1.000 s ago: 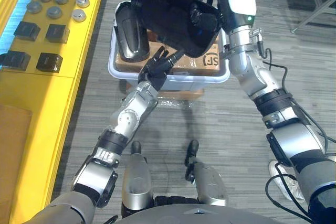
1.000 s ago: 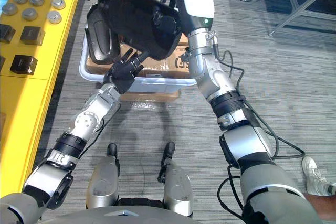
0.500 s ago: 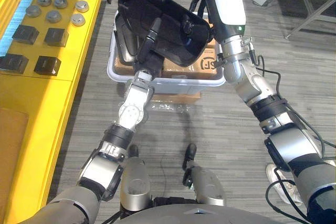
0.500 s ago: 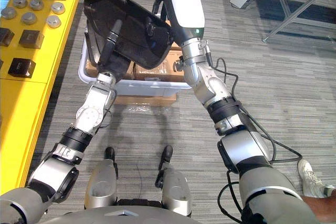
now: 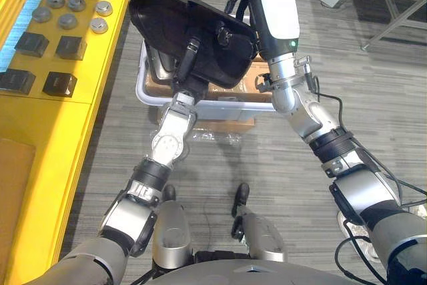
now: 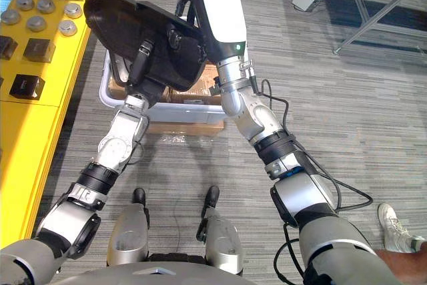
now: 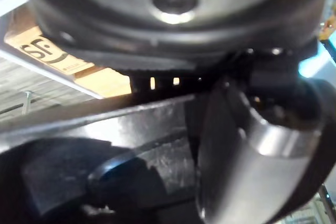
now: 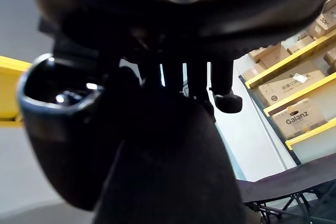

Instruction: Walk over and take three plastic housings, then place them on the shelf

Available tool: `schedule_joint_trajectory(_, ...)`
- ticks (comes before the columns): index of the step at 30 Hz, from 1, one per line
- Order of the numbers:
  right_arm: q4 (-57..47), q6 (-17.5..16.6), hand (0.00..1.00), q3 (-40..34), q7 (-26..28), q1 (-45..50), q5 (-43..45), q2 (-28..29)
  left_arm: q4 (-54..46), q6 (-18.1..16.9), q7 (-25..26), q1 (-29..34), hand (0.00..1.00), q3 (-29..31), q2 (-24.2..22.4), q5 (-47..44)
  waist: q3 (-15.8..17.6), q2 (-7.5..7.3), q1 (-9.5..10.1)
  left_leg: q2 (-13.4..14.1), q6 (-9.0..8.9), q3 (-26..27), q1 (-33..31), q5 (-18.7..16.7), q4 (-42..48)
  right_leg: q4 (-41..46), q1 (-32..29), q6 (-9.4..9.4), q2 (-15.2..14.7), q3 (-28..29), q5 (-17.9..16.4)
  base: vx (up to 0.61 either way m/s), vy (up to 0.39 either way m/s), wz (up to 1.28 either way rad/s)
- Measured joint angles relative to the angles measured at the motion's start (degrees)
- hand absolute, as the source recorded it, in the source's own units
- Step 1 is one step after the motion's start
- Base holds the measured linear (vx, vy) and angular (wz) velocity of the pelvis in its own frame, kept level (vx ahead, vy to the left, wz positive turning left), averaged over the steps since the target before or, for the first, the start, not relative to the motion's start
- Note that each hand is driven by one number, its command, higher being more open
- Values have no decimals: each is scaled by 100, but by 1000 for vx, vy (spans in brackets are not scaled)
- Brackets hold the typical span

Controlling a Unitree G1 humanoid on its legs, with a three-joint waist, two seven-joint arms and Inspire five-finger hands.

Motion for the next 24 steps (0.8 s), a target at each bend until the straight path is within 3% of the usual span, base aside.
schedule_joint_trajectory(6,-290,-26,0,3,-160,470,144,148,0,-270,-87,218,0,-236,8,131,-293,20,-57,-11,-9,40,34,5,-108,-65,-4,-1,-4,11,18,13,0,-2)
schedule_joint_trajectory(7,-290,-30,100,6,-164,588,143,185,-1,-285,-93,322,0,-285,7,120,-392,29,-74,-10,-9,52,38,5,-131,-66,-18,-3,-4,14,16,47,1,-6)
schedule_joint_trajectory(12,-423,-203,100,10,-193,888,144,189,-16,-228,-228,440,0,-375,9,175,-479,36,-134,-30,-20,94,159,88,-320,-67,-6,-8,-19,12,12,12,1,-3)
schedule_joint_trajectory(17,-744,-218,100,-7,-159,1143,418,93,-252,-243,-191,489,0,-327,37,816,-566,94,-164,-76,-23,96,351,262,-662,-68,27,-17,-44,-13,-1,0,0,0)
schedule_joint_trajectory(24,-924,-155,100,-109,278,1383,1353,81,-1065,-63,364,668,0,189,47,3467,-937,186,-181,-92,-33,199,635,349,-912,-74,132,-35,-46,-4,-16,1,2,-6)
